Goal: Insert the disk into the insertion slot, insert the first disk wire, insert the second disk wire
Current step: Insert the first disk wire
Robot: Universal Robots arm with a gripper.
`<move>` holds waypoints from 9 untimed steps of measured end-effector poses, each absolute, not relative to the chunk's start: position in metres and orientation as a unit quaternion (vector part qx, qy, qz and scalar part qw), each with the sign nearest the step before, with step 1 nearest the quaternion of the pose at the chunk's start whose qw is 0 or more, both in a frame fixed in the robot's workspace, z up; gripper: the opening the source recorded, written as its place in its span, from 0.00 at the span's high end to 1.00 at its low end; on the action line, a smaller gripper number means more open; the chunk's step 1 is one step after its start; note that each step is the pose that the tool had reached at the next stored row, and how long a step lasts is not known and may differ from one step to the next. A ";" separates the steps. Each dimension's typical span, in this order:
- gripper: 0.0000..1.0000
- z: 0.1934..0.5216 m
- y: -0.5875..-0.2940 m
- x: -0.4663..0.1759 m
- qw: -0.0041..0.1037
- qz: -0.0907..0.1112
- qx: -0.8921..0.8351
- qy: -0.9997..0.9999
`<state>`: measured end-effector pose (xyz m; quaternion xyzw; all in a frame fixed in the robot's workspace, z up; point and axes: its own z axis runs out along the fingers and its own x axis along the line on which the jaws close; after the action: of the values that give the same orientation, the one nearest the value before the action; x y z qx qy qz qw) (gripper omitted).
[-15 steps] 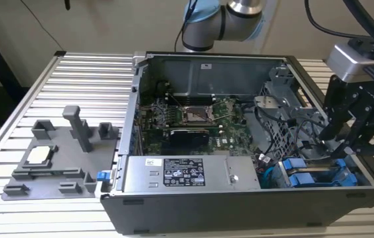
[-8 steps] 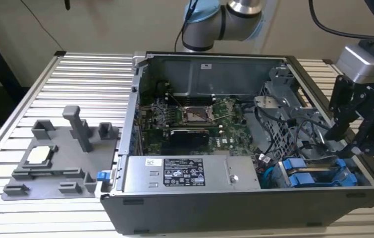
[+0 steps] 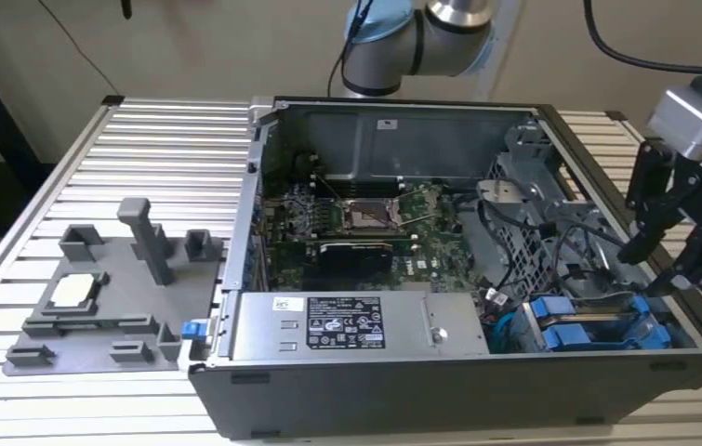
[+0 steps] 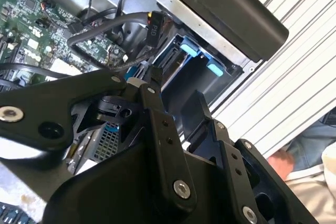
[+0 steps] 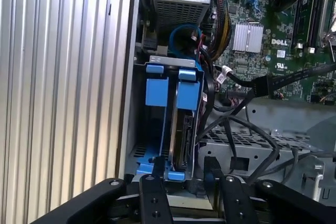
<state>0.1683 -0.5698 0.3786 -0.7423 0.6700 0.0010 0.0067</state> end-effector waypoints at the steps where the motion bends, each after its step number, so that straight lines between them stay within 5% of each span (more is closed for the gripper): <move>1: 0.57 0.378 -0.570 0.169 0.007 0.001 -0.744 0.668; 9: 0.57 0.378 -0.569 0.171 0.013 0.001 -0.753 0.658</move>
<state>0.1708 -0.5686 0.3777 -0.7531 0.6577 0.0006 0.0128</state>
